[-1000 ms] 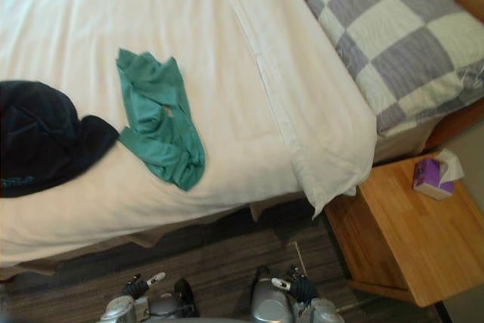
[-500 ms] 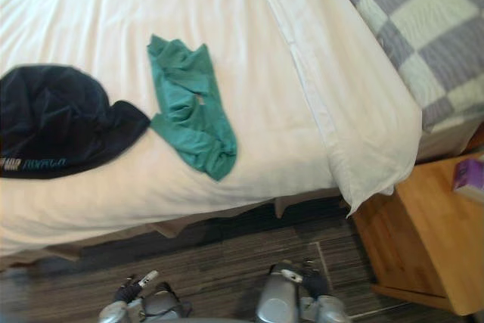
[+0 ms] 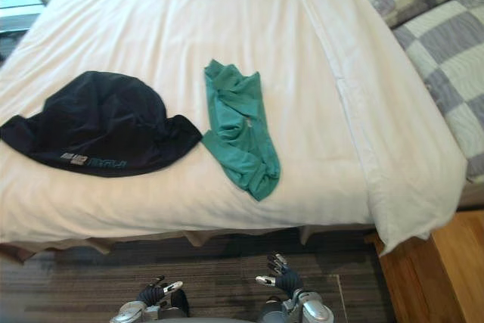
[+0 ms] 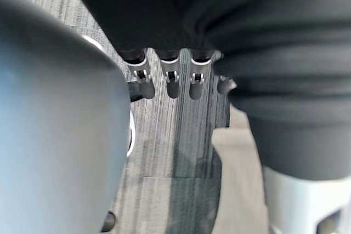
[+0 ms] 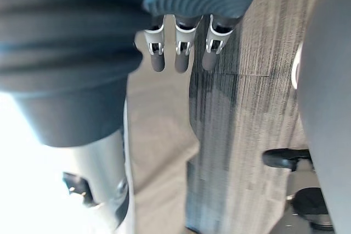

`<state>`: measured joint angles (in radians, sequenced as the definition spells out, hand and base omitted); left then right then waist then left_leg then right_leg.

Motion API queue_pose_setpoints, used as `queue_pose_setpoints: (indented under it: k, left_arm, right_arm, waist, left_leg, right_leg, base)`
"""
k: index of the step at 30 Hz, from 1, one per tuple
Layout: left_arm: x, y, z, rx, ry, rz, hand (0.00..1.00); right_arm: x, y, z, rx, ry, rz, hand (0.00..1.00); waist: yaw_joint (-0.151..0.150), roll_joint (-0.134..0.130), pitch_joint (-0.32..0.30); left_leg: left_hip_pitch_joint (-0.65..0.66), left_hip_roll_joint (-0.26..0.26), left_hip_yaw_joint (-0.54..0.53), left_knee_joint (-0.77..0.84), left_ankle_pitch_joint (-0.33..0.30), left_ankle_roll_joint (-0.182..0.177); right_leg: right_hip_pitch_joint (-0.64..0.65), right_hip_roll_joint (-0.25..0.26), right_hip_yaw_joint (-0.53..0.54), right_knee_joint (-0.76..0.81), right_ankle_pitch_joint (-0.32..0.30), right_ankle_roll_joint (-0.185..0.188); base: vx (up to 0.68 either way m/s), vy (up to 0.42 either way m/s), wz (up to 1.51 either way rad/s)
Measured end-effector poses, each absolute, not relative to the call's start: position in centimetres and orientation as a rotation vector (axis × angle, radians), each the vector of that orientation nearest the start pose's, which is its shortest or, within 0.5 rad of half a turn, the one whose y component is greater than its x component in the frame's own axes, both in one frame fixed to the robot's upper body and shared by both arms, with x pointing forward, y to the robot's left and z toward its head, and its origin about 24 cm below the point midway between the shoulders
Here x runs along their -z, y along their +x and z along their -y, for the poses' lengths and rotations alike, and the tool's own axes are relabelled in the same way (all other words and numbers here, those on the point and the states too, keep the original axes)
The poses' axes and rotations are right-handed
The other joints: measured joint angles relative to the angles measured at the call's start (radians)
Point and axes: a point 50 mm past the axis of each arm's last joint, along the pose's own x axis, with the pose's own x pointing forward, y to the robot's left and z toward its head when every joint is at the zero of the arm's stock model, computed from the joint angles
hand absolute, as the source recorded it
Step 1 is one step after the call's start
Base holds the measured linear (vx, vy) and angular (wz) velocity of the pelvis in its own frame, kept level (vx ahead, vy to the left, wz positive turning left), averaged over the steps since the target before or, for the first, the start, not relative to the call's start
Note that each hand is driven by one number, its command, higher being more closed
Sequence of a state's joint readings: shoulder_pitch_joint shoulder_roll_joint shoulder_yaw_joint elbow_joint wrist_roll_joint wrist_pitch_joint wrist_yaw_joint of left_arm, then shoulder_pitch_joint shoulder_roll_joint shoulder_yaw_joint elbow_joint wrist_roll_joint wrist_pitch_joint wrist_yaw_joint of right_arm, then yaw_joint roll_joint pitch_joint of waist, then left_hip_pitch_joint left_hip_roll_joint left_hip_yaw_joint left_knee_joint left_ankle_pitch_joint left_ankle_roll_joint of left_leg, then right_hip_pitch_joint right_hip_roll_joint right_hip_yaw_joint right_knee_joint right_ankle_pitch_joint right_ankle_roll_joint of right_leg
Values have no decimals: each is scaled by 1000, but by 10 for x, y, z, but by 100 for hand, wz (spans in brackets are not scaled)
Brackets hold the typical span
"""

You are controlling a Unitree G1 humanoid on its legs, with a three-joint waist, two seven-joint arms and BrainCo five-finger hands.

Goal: Tidy the bed and pick cloth on bed and put in laundry

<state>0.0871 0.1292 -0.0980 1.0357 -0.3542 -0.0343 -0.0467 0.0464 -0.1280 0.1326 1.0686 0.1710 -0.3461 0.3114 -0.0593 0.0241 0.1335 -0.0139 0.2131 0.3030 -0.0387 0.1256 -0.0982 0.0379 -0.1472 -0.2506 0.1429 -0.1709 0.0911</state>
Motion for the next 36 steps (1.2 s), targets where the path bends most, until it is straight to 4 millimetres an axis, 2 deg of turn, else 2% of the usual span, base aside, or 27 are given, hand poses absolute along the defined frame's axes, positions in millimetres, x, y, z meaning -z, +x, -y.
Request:
queue_pose_setpoints:
  k: [5,8,11,13,16,18,19,20,21,22,24,25,26,27,28,29,32,34,36]
  left_arm:
    - [160,91,-191,-208,-312,-1048,0]
    - [162,81,-195,-295,-386,-1050,0]
    - [162,77,-201,-380,-414,-1044,0]
    - [163,72,-206,-447,-416,-1041,0]
    - [160,70,-216,-510,-409,-986,0]
    - [155,77,-222,-532,-401,-923,0]
    - [147,91,-228,-542,-395,-836,0]
    - [131,116,-238,-546,-395,-701,0]
    - [127,121,-241,-546,-394,-672,0]
    - [111,140,-254,-552,-382,-562,0]
    - [86,157,-281,-588,-357,-430,0]
    - [66,167,-301,-613,-331,-334,0]
    - [47,172,-319,-625,-290,-255,0]
    - [39,173,-327,-633,-271,-225,0]
    - [26,173,-340,-654,-256,-170,0]
    - [21,171,-346,-666,-258,-142,0]
    - [-9,171,-367,-635,-201,-32,0]
    - [-13,172,-367,-589,-186,-21,0]
    - [-11,174,-359,-514,-154,-26,0]
  right_arm:
    - [139,132,159,-341,83,-755,0]
    - [141,130,160,-321,103,-769,0]
    - [145,125,167,-230,123,-817,0]
    - [150,119,176,-105,172,-868,0]
    - [157,93,204,206,296,-940,0]
    - [157,81,220,361,343,-937,0]
    - [157,73,232,487,379,-920,0]
    - [153,64,247,619,382,-893,0]
    - [152,62,251,645,378,-884,0]
    - [145,63,267,737,345,-826,0]
    - [128,65,293,857,273,-712,0]
    - [110,72,314,915,212,-613,0]
    - [90,78,335,950,129,-518,0]
    - [80,81,344,964,95,-470,0]
    - [58,88,360,973,10,-380,0]
    - [47,91,366,975,-35,-335,0]
    - [-7,103,386,955,-258,-126,0]
    - [-20,108,389,918,-312,-83,0]
    - [-28,117,385,852,-357,-59,0]
  waist:
    - [10,-6,-8]
    - [13,-16,-18]
    - [17,-17,-19]
    - [20,-19,-18]
    - [15,-24,-16]
    - [15,-28,-13]
    - [15,-32,-11]
    - [14,-37,-8]
    - [14,-38,-7]
    - [15,-40,-5]
    - [6,-42,-5]
    - [-4,-43,-4]
    - [-8,-46,-3]
    - [-6,-46,-3]
    - [-2,-45,-3]
    - [-2,-44,-4]
    - [-3,-45,-6]
    - [-3,-50,-10]
    - [-1,-53,-13]
  left_leg:
    - [34,-29,-28,-58,16,-13]
    - [32,-52,-69,-59,25,-8]
    - [30,-77,-98,-65,24,-5]
    - [29,-95,-107,-66,13,1]
    - [28,-124,-122,-66,-1,3]
    - [28,-130,-119,-66,-7,4]
    - [27,-131,-117,-66,-7,5]
    - [28,-131,-114,-65,-6,0]
    - [29,-131,-113,-65,-7,-1]
    - [34,-131,-111,-65,-11,-3]
    - [36,-128,-96,-64,-18,-6]
    - [37,-127,-88,-60,-18,-6]
    - [45,-125,-71,-59,-18,-5]
    - [51,-122,-58,-59,-18,-5]
    - [65,-114,-35,-59,-18,-5]
    - [70,-110,-30,-59,-18,-5]
    - [83,-86,-9,-58,-18,-5]
    - [86,-84,-8,-58,-18,-5]
    - [94,-82,-1,-58,-18,-6]
  right_leg:
    - [23,-18,-1,-8,-21,17]
    - [49,-40,-34,-2,-46,36]
    - [76,-51,-39,-7,-54,48]
    - [86,-63,-36,-14,-56,52]
    - [120,-67,-18,-56,-54,53]
    - [126,-70,-13,-72,-46,52]
    - [127,-70,-11,-79,-38,49]
    - [133,-69,-11,-86,-30,56]
    - [135,-69,-11,-90,-29,55]
    - [143,-68,-11,-101,-28,55]
    - [147,-67,-4,-108,-25,52]
    - [144,-66,5,-107,-22,51]
    - [146,-65,19,-105,-16,45]
    - [147,-63,24,-105,-10,40]
    - [148,-57,34,-99,3,34]
    - [148,-52,39,-96,9,27]
    - [143,-30,41,-73,34,8]
    - [143,-28,42,-64,37,5]
    - [140,-27,51,-51,37,4]
  base:
    - [-90,49,20]
    - [-110,32,45]
    - [-75,39,40]
    - [-11,57,29]
    - [47,53,25]
    - [91,33,3]
    - [155,2,-4]
    - [117,-12,-4]
    - [150,-38,-3]
    - [104,-31,-7]
    - [151,-36,-15]
    - [188,-29,-18]
    - [148,-16,-19]
    - [168,-16,-25]
    - [106,-9,-24]
    - [123,-22,-17]
    - [98,-34,0]
    - [66,-35,5]
    - [79,-41,-6]
